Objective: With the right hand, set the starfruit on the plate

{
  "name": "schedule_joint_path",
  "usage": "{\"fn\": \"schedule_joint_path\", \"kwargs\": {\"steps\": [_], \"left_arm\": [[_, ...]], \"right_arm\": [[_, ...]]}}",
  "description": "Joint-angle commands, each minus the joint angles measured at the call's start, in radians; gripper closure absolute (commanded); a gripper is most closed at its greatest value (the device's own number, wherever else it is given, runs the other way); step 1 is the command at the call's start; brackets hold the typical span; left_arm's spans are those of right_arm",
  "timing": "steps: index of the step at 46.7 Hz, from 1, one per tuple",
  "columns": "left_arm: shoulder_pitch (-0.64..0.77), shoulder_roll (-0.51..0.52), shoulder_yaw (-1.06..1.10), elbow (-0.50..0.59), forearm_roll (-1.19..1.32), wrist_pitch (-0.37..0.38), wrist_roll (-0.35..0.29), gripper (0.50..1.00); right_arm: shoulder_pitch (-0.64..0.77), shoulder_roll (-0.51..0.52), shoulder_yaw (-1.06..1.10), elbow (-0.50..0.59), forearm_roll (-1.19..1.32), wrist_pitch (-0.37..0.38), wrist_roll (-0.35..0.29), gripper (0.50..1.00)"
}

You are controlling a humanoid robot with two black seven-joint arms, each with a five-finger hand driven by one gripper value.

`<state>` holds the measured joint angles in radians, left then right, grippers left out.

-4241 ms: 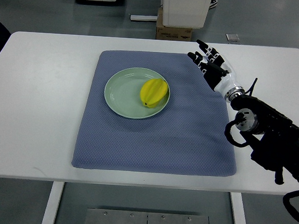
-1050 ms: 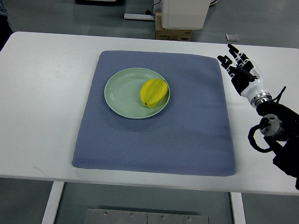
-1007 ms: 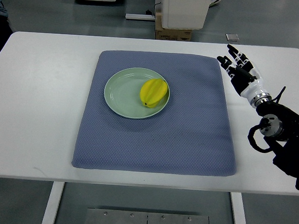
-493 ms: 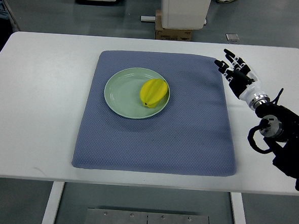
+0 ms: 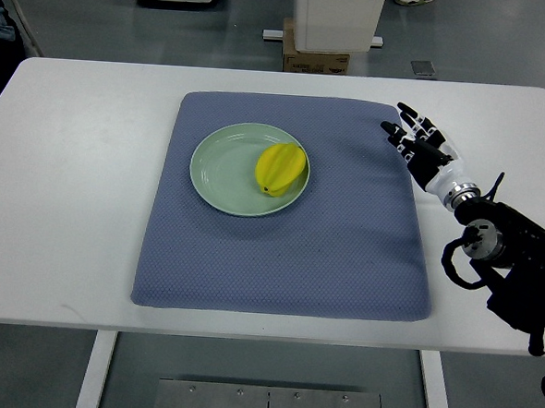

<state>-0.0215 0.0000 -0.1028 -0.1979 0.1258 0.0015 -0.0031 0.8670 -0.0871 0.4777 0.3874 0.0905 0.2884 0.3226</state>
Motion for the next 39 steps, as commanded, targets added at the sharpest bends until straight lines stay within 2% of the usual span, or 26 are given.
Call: {"fn": "schedule_joint_path", "kwargs": {"steps": [1, 39], "left_arm": [[0.0, 0.0, 0.0, -0.001, 0.0, 0.0, 0.0, 0.5], [-0.003, 0.0, 0.0, 0.0, 0.0, 0.002, 0.0, 0.5]], "right_arm": [[0.01, -0.002, 0.001, 0.001, 0.0, 0.0, 0.0, 0.5], [0.047, -0.06, 0.024, -0.004, 0.003, -0.008, 0.009, 0.5]]}}
